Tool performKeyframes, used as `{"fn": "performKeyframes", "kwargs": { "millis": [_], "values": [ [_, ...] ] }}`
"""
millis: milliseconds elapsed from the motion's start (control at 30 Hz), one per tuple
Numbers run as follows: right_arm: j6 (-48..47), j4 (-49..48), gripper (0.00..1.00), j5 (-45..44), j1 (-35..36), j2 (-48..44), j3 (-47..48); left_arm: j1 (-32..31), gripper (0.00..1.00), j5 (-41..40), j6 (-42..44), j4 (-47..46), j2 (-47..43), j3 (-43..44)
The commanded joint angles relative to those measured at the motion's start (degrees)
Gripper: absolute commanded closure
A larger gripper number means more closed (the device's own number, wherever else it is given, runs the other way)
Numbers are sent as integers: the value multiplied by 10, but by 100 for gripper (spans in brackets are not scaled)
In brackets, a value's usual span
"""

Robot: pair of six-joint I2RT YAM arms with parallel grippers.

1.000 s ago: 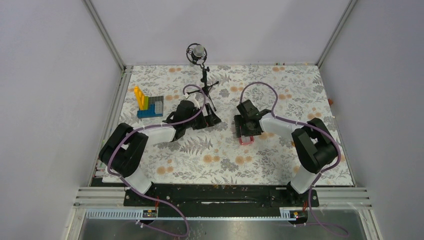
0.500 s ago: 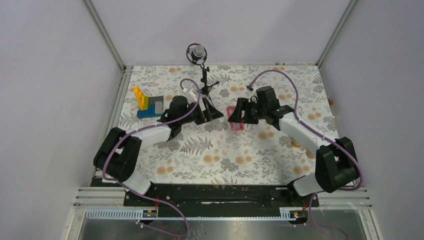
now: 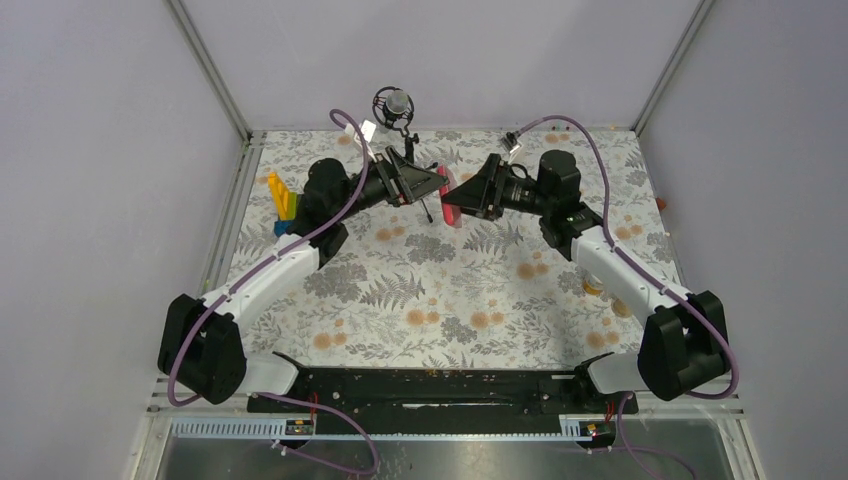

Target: Sort the pills into containers

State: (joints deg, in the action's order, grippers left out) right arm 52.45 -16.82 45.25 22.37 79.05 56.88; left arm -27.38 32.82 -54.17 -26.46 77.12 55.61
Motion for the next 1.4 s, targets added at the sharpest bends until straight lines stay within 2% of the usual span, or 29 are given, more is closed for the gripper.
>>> {"fn": "performKeyframes", "kwargs": {
  "millis": [0,300,600,800,1000,1200,1300,1367],
  "values": [
    [81,-109,62,54,-3,-25,39,1,9,3,-18,20,-17,29],
    [185,-208,62,70,-3,-24,39,1,17,20,-92,-60,-14,28],
    [317,-352,63,72,-3,10,37,1,18,20,-215,-219,12,14],
    [267,-270,63,81,-2,7,50,-3,16,27,-166,-158,13,41],
    [280,-274,63,86,-1,13,52,-5,15,26,-145,-130,14,44],
    [260,-238,64,105,-1,17,62,-5,25,44,-143,-131,28,54],
    [244,-214,63,110,0,16,67,-5,42,48,-137,-128,28,52],
    [239,-205,62,110,0,16,69,-5,58,52,-135,-127,29,52]
  ]
}}
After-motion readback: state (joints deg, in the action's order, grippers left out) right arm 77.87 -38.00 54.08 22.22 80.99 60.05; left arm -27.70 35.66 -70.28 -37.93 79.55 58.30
